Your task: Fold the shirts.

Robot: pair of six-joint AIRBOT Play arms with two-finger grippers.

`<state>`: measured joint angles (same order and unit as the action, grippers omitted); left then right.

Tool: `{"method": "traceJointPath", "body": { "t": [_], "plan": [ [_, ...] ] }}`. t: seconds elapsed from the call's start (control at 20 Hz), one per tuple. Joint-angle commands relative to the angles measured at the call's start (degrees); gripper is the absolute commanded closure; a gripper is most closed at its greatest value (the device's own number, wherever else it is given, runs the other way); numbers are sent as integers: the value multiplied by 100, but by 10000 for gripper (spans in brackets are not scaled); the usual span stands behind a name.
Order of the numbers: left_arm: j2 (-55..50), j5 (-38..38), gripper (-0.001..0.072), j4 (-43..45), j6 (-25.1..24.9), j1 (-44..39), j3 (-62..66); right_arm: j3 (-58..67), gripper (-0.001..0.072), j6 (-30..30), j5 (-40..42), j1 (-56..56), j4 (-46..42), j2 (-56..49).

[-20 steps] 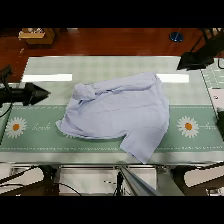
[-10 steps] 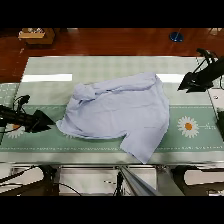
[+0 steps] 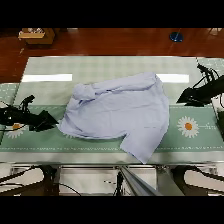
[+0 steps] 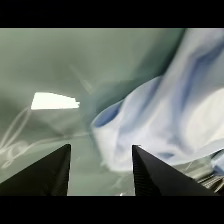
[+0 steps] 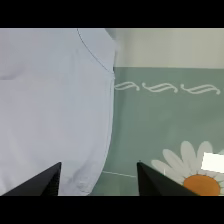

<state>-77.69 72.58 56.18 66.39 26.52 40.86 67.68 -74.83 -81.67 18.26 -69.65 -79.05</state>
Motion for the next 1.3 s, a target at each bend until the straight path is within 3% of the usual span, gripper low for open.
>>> {"method": "traceJointPath", "body": {
  "t": [0.0,0.05,0.1,0.15,0.2,0.45,0.65,0.95,1.25],
  "plan": [
    [-179,-730,241,-245,-7,-334,-7,-175,186,11,114,13,109,310],
    [-251,-778,247,-245,-7,-424,-7,-175,187,9,111,15,116,393],
    [-319,-780,328,-243,4,-487,-7,-175,187,9,111,15,116,474],
    [-385,-728,549,-243,35,-514,-7,-175,186,-7,111,15,118,553],
    [-420,-616,686,-243,13,-511,-7,-175,187,-7,90,22,103,623],
    [-369,-190,687,-203,-94,-511,2,-330,186,0,-79,656,227,702],
    [-74,-72,687,-203,-140,-511,2,-1222,166,199,-72,1248,772,702],
    [313,-24,687,-205,-140,-511,2,-2682,175,551,190,1174,1287,702],
    [337,15,686,-225,-181,-511,2,-3320,190,590,647,798,1690,702]
  ]
}}
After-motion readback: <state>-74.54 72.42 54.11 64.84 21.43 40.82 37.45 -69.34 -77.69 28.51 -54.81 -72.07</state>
